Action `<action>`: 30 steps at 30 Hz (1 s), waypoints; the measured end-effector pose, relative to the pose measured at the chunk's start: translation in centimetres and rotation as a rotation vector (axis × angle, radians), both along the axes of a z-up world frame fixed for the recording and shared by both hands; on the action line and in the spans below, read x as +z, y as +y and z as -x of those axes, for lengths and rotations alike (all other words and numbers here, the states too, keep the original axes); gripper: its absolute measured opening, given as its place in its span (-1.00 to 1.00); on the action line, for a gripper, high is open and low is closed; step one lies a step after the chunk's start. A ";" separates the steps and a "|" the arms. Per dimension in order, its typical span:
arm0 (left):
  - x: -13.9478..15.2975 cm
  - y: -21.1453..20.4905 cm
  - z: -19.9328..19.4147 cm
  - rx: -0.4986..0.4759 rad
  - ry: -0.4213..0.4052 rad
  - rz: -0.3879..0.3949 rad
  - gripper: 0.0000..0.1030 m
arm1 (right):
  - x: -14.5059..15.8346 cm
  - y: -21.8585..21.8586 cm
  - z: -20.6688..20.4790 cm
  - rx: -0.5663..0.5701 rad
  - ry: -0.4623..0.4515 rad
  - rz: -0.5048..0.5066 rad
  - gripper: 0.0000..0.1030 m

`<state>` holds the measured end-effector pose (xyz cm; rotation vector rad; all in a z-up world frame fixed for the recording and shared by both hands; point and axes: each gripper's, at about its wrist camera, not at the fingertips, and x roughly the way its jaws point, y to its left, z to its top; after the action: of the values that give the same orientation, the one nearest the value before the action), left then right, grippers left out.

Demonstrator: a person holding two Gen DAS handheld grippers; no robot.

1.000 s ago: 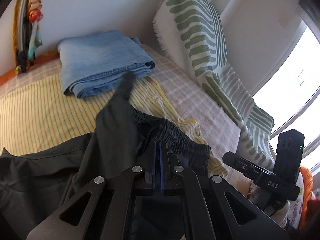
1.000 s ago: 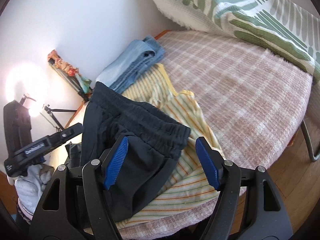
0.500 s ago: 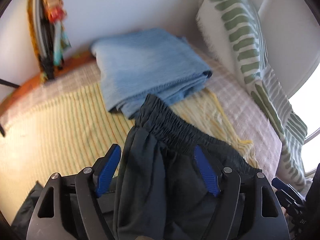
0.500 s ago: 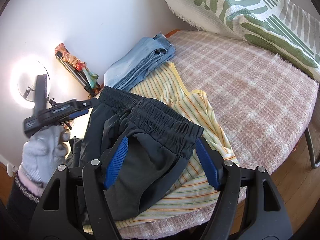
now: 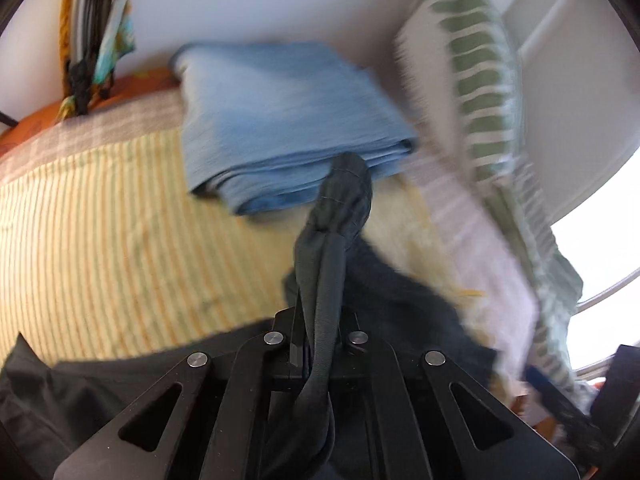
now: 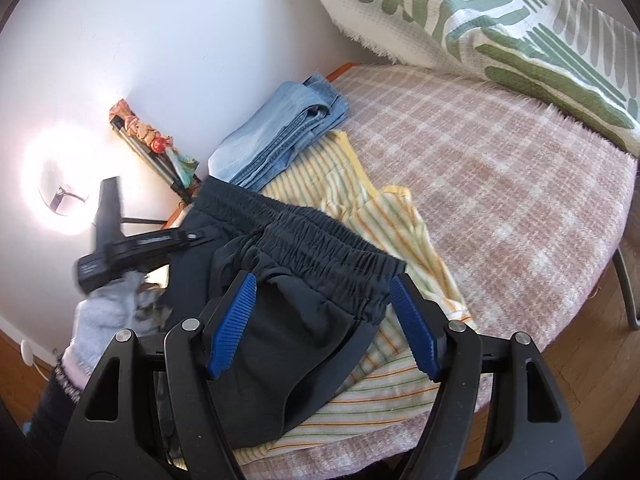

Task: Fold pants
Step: 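Grasp the elastic waistband with the left tool and lift it toward the right tool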

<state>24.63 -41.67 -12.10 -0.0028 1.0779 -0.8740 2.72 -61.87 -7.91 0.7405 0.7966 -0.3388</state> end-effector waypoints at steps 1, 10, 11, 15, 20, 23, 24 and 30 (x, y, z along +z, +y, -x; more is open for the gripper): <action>0.9 0.0 0.8 -0.019 -0.023 0.008 -0.96 | 0.0 -0.2 0.2 -0.007 -0.002 0.000 0.41; 2.3 -3.9 11.2 -0.272 -0.085 0.029 -0.96 | 1.7 -2.3 2.5 -0.087 -0.129 -0.075 0.41; 1.9 -4.5 11.9 -0.291 -0.088 0.021 -0.96 | 1.9 -2.6 2.4 -0.073 -0.143 -0.085 0.41; -1.0 -6.4 13.7 -0.337 -0.047 -0.009 -0.96 | 2.4 -4.3 1.1 -0.015 -0.122 -0.083 0.41; -2.7 -7.1 14.1 -0.345 -0.059 -0.038 -0.96 | 1.0 -6.4 -1.0 0.129 -0.025 -0.140 0.41; -2.9 -7.6 15.2 -0.398 -0.115 -0.072 -0.95 | -0.8 -7.0 -2.2 0.207 0.019 -0.190 0.41; -3.1 -7.8 15.4 -0.404 -0.109 -0.079 -0.95 | -1.8 -7.3 -2.8 0.234 0.034 -0.226 0.41; -3.7 -7.7 16.0 -0.425 -0.084 -0.068 -0.30 | -5.7 -8.8 -4.6 0.268 0.112 -0.373 0.41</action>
<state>8.58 -49.35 -15.84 0.3281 1.0449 -1.2061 7.28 -70.66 -13.64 0.9540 1.0681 0.0133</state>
